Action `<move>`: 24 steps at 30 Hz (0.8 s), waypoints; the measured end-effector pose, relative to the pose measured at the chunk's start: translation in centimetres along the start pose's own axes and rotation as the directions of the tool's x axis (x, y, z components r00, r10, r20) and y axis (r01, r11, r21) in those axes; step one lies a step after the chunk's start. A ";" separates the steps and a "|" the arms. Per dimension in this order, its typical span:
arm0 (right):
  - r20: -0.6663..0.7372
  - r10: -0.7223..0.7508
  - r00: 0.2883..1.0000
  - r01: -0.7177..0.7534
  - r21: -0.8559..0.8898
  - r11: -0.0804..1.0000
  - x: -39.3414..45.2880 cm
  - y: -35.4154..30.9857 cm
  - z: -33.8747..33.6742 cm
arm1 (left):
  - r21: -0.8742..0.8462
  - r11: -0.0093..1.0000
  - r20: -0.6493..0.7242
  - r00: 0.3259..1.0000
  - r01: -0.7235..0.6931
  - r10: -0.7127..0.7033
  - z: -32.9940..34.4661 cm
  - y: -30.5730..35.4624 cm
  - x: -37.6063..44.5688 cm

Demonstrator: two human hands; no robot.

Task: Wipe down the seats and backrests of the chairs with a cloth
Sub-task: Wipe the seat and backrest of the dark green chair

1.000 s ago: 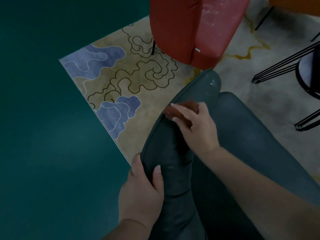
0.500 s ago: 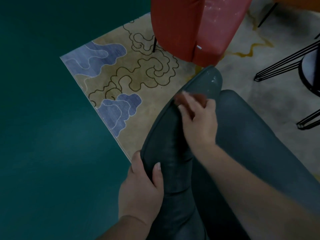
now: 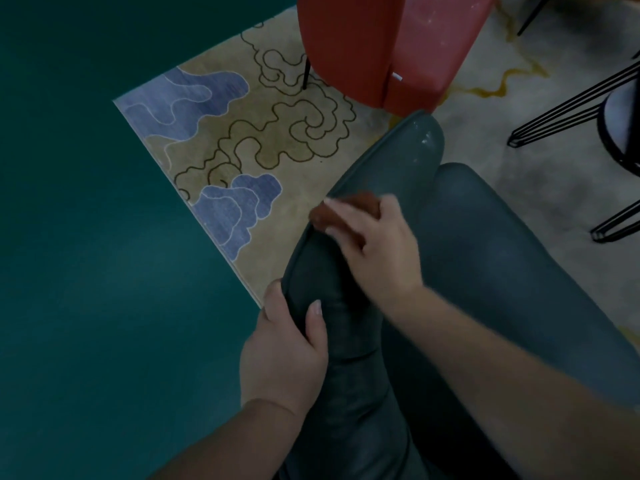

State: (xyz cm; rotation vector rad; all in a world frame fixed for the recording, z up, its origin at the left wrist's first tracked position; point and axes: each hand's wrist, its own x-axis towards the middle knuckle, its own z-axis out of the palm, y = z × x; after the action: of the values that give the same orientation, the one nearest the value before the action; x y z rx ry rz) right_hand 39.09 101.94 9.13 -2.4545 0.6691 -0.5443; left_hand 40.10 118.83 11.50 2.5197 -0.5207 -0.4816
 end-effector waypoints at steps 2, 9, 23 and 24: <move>-0.013 0.032 0.999 -0.033 -0.060 0.998 2.8 1.7 -0.5 | -0.011 1.000 -0.002 1.000 0.002 -0.002 0.1 -0.1 0.0; -0.104 0.242 0.965 -0.241 0.025 0.970 0.2 -0.3 0.7 | -0.013 1.000 0.009 1.000 0.008 -0.008 0.2 -0.4 0.0; -0.014 0.438 0.899 -0.419 0.271 0.867 2.8 3.0 -0.7 | -0.038 0.999 0.249 0.968 -0.016 0.025 -1.9 2.1 7.0; -0.014 0.464 0.886 -0.437 0.315 0.842 2.9 3.2 -1.0 | -0.015 0.998 0.245 0.967 -0.063 0.065 -1.5 3.1 8.7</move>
State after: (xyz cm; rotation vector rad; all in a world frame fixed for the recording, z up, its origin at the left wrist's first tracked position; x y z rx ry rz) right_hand 39.79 97.58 8.67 -1.9037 1.0780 -0.5221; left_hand 47.42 113.10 12.44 2.4412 -0.6881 -0.7752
